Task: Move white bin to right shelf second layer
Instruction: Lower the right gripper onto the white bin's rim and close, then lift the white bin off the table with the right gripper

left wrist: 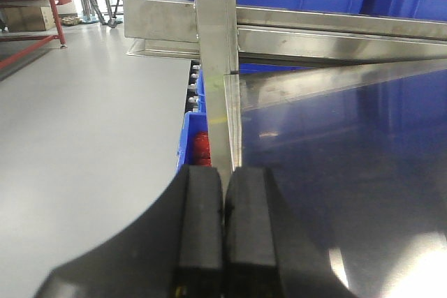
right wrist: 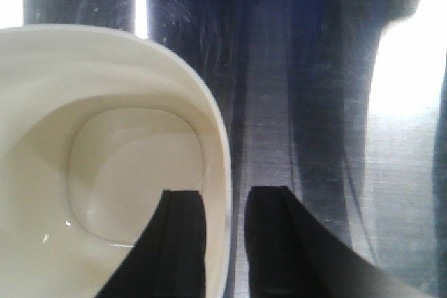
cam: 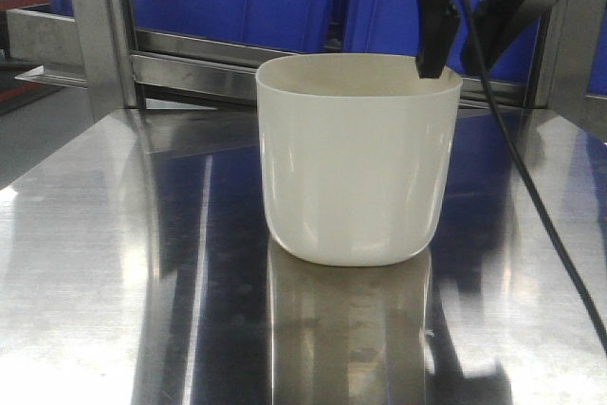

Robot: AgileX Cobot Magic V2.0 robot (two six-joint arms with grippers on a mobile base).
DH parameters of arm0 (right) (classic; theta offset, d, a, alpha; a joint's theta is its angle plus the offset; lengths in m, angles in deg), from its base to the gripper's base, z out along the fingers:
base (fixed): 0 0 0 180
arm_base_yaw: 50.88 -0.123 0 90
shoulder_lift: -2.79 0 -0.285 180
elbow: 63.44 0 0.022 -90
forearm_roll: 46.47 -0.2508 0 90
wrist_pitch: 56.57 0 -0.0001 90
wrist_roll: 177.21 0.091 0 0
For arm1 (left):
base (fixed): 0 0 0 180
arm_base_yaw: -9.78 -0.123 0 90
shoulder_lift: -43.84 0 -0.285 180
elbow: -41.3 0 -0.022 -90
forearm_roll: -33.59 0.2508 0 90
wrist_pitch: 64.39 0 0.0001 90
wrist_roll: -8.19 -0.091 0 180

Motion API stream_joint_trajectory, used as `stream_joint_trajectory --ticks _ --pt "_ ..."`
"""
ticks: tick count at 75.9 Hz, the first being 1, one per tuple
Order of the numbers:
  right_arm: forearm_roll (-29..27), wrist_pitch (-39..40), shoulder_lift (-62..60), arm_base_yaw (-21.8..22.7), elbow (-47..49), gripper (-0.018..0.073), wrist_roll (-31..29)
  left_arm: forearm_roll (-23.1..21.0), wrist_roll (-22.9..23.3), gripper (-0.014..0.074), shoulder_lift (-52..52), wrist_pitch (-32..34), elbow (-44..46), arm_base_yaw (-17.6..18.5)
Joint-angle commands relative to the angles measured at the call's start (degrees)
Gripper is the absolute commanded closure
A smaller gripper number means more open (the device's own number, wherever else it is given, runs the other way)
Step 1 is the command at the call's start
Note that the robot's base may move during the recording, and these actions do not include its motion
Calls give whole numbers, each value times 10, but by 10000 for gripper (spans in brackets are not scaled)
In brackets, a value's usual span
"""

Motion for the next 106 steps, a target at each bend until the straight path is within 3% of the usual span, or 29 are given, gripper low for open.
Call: stream_joint_trajectory --ticks 1,20,68,74,85,97,106 --pt "15 20 -10 2 19 279 1 0 3 512 -8 49 -21 2" --pt "15 20 18 24 19 279 1 0 3 512 -8 49 -21 2" --pt "8 20 48 21 19 283 1 0 3 512 -8 49 -21 2" --pt "8 20 48 21 19 336 1 0 3 512 -8 49 -21 2" --pt "8 22 46 21 19 549 1 0 3 512 -8 49 -21 2" --pt "10 27 31 21 19 530 -4 0 3 512 -8 49 -21 2" --pt "10 37 7 32 19 530 -45 0 3 512 -8 49 -21 2"
